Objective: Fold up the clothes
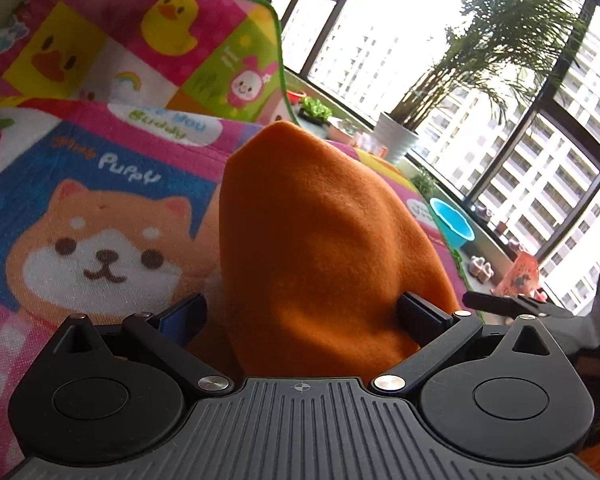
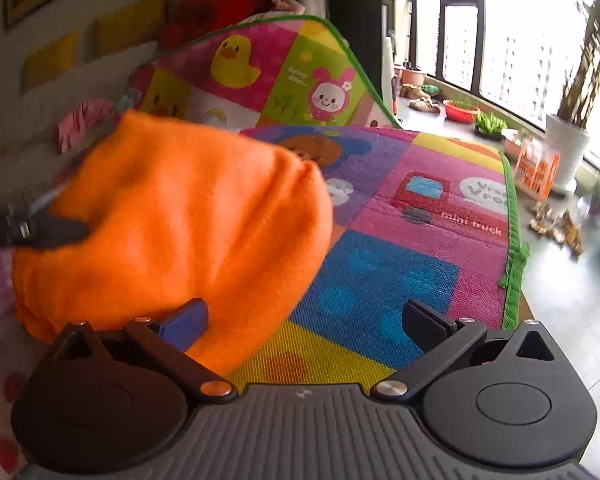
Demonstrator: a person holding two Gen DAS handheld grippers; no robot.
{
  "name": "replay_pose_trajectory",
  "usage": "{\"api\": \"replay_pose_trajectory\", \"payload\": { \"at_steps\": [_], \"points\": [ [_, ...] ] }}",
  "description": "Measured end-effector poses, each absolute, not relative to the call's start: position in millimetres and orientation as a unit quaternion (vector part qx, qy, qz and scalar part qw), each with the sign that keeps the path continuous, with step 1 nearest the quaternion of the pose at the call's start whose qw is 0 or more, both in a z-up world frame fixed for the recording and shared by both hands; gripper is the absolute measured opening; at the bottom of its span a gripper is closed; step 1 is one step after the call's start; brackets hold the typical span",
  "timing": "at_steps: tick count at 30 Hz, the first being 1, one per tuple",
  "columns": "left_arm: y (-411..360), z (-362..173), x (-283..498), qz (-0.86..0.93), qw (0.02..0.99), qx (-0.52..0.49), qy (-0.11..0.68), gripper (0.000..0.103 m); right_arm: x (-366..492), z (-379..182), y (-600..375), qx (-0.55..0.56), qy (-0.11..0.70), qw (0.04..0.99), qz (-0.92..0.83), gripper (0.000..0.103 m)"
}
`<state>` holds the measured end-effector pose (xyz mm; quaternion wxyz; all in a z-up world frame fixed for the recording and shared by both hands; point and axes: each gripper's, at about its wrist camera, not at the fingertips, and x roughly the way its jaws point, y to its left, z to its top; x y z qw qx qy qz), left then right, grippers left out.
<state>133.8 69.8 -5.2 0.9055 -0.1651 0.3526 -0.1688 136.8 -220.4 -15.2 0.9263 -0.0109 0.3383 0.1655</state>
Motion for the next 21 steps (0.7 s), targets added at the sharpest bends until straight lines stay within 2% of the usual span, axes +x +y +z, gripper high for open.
{"api": "replay_pose_trajectory", "payload": {
  "at_steps": [3, 7, 12, 17, 21],
  "points": [
    [65, -13, 136, -0.176, 0.903, -0.165, 0.355, 0.103, 145, -1, -228, 0.021, 0.316, 0.937, 0.146, 0.103],
    [59, -19, 137, -0.186, 0.902, -0.160, 0.355, 0.103, 163, 13, -211, 0.002, 0.296, 0.944, 0.147, 0.103],
    [69, -7, 128, -0.179, 0.909, -0.162, 0.341, 0.103, 186, -9, -185, -0.068, 0.323, 0.936, 0.127, 0.103],
    [92, 19, 116, -0.174, 0.923, -0.187, 0.289, 0.103, 188, -20, -202, -0.040, 0.355, 0.928, 0.111, 0.103],
    [99, 11, 127, -0.132, 0.927, -0.178, 0.303, 0.103, 184, -28, -211, -0.025, 0.370, 0.923, 0.101, 0.103]
  ]
}}
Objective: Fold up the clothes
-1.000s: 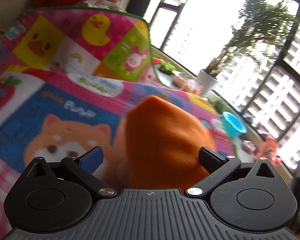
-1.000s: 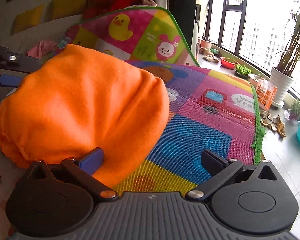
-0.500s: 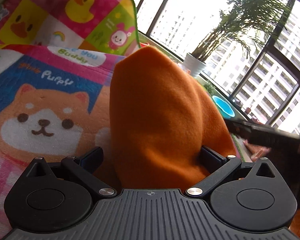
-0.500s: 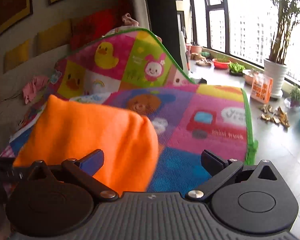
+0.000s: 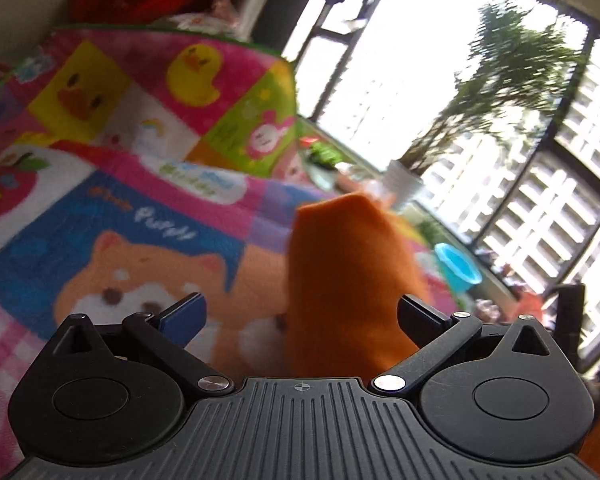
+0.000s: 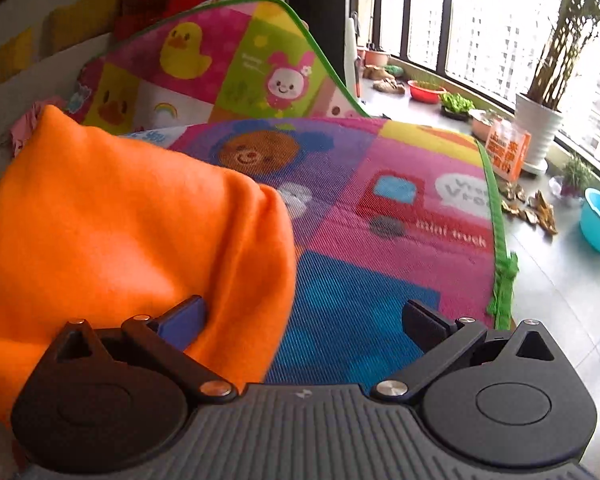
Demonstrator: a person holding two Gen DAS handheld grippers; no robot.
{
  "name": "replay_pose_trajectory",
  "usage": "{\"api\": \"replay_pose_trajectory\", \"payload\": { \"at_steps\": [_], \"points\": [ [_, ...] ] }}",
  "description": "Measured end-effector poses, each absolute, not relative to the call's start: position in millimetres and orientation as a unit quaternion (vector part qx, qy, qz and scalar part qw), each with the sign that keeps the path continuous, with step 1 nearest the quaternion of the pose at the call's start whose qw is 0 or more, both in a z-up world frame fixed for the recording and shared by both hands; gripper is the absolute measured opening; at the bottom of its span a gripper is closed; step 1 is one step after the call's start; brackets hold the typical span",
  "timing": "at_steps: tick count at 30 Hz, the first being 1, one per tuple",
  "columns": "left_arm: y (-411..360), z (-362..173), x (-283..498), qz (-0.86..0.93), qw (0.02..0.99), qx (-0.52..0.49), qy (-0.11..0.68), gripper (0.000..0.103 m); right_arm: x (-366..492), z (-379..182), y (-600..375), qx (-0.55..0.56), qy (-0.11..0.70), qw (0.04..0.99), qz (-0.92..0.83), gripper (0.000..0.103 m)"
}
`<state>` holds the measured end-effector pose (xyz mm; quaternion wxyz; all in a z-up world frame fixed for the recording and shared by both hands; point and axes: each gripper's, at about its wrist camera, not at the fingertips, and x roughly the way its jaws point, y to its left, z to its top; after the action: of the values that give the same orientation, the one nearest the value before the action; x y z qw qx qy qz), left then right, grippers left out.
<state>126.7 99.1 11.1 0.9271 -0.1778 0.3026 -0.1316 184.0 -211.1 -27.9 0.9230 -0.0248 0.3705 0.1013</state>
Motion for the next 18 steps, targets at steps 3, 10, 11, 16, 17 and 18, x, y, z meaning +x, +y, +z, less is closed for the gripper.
{"api": "replay_pose_trajectory", "payload": {
  "at_steps": [3, 10, 11, 16, 17, 18],
  "points": [
    [99, -2, 135, -0.117, 0.923, -0.175, 0.322, 0.103, 178, -28, -210, -0.022, 0.370, 0.924, 0.094, 0.103],
    [101, -4, 137, -0.102, 0.928, -0.169, 0.317, 0.103, 176, -30, -195, -0.026, 0.357, 0.930, 0.086, 0.103],
    [103, -4, 137, -0.098, 0.928, -0.170, 0.317, 0.103, 177, -30, -193, -0.025, 0.356, 0.930, 0.087, 0.103],
    [113, -7, 141, -0.080, 0.927, -0.181, 0.318, 0.103, 193, -27, -177, -0.043, 0.343, 0.933, 0.099, 0.103],
    [114, -8, 142, -0.078, 0.927, -0.183, 0.319, 0.103, 197, -27, -174, -0.045, 0.340, 0.934, 0.100, 0.103],
    [115, -8, 142, -0.076, 0.926, -0.184, 0.320, 0.103, 200, -28, -173, -0.046, 0.338, 0.934, 0.102, 0.103]
  ]
}}
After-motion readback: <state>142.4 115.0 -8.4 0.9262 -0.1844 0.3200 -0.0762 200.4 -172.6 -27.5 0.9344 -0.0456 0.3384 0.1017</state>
